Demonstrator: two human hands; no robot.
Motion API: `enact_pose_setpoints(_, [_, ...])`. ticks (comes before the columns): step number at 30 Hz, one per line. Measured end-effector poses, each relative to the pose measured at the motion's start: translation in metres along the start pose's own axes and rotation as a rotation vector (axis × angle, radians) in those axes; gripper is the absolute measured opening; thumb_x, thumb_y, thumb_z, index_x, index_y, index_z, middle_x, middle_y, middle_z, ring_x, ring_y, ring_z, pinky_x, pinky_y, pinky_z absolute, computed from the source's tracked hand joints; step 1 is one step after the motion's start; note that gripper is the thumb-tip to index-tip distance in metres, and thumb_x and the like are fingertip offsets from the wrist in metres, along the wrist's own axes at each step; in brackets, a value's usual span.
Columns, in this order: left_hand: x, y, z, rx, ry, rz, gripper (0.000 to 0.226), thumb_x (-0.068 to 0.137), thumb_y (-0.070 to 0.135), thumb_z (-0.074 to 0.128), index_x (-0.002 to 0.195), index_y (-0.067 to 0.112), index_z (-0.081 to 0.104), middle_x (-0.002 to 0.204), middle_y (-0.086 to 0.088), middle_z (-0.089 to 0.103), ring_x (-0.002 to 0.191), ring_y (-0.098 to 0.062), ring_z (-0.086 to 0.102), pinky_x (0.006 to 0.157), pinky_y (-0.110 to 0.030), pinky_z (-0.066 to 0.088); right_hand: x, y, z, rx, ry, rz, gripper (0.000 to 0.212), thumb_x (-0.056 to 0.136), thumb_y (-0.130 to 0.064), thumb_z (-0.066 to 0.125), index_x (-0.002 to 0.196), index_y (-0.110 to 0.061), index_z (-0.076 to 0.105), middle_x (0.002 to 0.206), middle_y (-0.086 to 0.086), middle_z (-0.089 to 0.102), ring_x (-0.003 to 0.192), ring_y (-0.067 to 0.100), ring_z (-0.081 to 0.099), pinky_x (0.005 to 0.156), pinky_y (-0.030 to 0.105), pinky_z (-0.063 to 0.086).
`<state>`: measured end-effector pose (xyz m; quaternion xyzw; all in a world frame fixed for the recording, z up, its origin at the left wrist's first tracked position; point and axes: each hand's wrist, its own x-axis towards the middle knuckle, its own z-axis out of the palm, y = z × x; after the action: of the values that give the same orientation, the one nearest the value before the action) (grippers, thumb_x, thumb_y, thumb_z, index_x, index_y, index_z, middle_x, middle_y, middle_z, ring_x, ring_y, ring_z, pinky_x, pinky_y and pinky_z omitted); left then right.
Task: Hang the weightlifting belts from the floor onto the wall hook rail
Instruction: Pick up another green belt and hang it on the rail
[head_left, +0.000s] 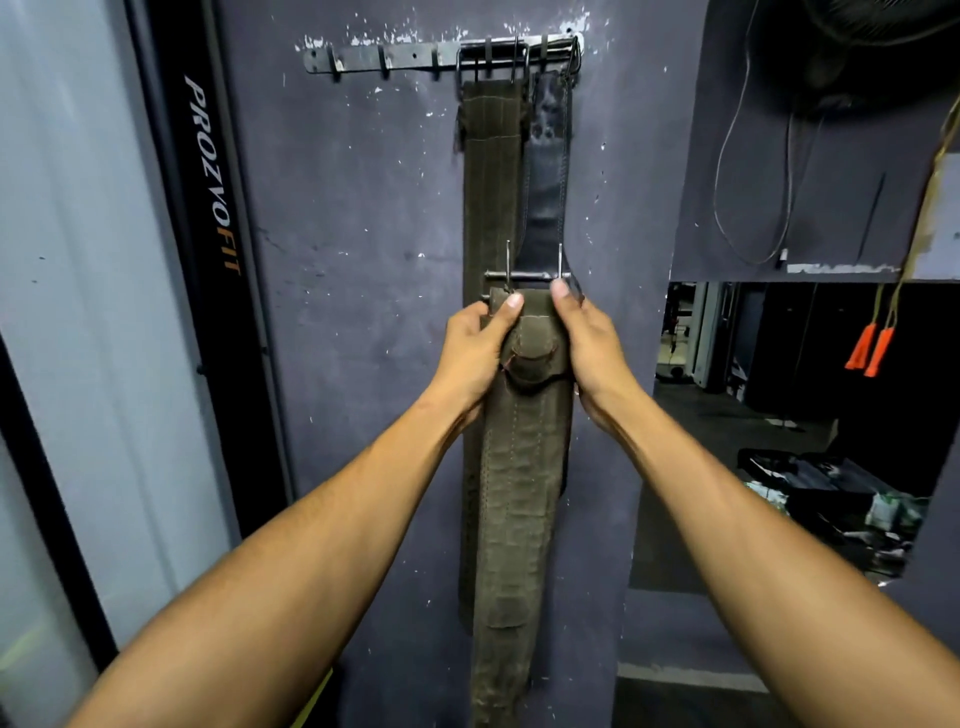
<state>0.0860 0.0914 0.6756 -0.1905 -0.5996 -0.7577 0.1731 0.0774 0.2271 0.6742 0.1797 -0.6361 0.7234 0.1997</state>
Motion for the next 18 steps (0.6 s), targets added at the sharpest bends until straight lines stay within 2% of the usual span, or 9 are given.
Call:
enact_pose_setpoints(2, [0.009,-0.001,-0.003,0.061,0.03,-0.015,0.045,0.103,0.031,0.06,0.115,-0.012,0.066,0.109,-0.026,0.075,0.092,-0.024,0.074,0.085,-0.036,0.061,0.013,0.001,0.007,-0.186,0.079,-0.055,0.044,0.097,-0.056,0.061,0.107,-0.015,0.073,0.103,0.004,0.081,0.101,0.021,0.077,0.099,0.049,0.059])
enact_pose_setpoints(5, [0.03,0.0,-0.009,0.294,0.099,0.024,0.059,0.094,0.058,0.055,0.101,0.003,0.072,0.097,-0.012,0.08,0.094,-0.024,0.076,0.091,-0.045,0.061,0.027,0.005,0.019,-0.321,0.149,-0.14,0.045,0.098,-0.057,0.057,0.105,-0.013,0.067,0.101,0.002,0.077,0.097,0.018,0.072,0.095,0.044,0.057])
enact_pose_setpoints(8, [0.05,0.002,-0.018,0.464,0.224,0.145,0.039,0.102,0.048,0.051,0.108,0.011,0.059,0.095,-0.001,0.073,0.096,-0.025,0.071,0.088,-0.04,0.056,0.049,0.006,0.036,-0.363,0.172,-0.212,0.033,0.102,-0.044,0.06,0.117,-0.015,0.062,0.1,-0.005,0.072,0.099,0.019,0.07,0.092,0.036,0.056])
enact_pose_setpoints(10, [0.068,0.004,-0.024,0.485,0.251,0.208,0.029,0.104,0.041,0.05,0.118,0.015,0.048,0.094,0.003,0.068,0.098,-0.026,0.068,0.085,-0.037,0.052,0.066,0.005,0.049,-0.352,0.18,-0.256,0.035,0.102,-0.037,0.063,0.131,-0.018,0.057,0.102,-0.013,0.068,0.098,0.008,0.071,0.086,0.017,0.053])
enact_pose_setpoints(11, [0.081,0.005,-0.029,0.489,0.251,0.242,0.028,0.105,0.039,0.05,0.123,0.018,0.046,0.096,0.002,0.068,0.098,-0.026,0.068,0.086,-0.037,0.053,0.076,0.004,0.056,-0.355,0.189,-0.275,0.039,0.102,-0.034,0.064,0.137,-0.019,0.055,0.104,-0.016,0.066,0.092,-0.003,0.068,0.08,0.005,0.048])
enact_pose_setpoints(12, [0.094,0.006,-0.034,0.488,0.25,0.275,0.029,0.105,0.038,0.051,0.127,0.02,0.045,0.099,0.001,0.07,0.098,-0.026,0.069,0.087,-0.038,0.054,0.086,0.004,0.063,-0.365,0.199,-0.29,0.042,0.102,-0.033,0.064,0.141,-0.02,0.053,0.104,-0.019,0.063,0.085,-0.012,0.063,0.076,0.0,0.044])
enact_pose_setpoints(13, [0.11,0.008,-0.039,0.483,0.247,0.309,0.031,0.105,0.036,0.051,0.132,0.02,0.046,0.1,0.003,0.07,0.098,-0.024,0.069,0.087,-0.037,0.054,0.099,0.002,0.071,-0.367,0.209,-0.316,0.045,0.101,-0.033,0.065,0.143,-0.021,0.052,0.103,-0.022,0.062,0.082,-0.013,0.061,0.079,0.002,0.046])
enact_pose_setpoints(15, [0.14,0.017,-0.049,0.479,0.255,0.371,0.038,0.106,0.034,0.051,0.14,0.019,0.047,0.1,0.009,0.066,0.099,-0.019,0.067,0.083,-0.028,0.049,0.126,-0.003,0.086,-0.361,0.214,-0.375,0.049,0.1,-0.032,0.067,0.145,-0.021,0.052,0.099,-0.026,0.066,0.086,-0.005,0.066,0.092,0.02,0.054])
enact_pose_setpoints(18, [0.19,0.038,-0.066,0.484,0.267,0.466,0.045,0.105,0.034,0.052,0.145,0.015,0.047,0.105,0.006,0.067,0.102,-0.021,0.066,0.083,-0.024,0.045,0.176,-0.019,0.112,-0.409,0.223,-0.464,0.057,0.1,-0.036,0.066,0.152,-0.023,0.048,0.103,-0.01,0.074,0.098,0.009,0.068,0.096,0.027,0.052])
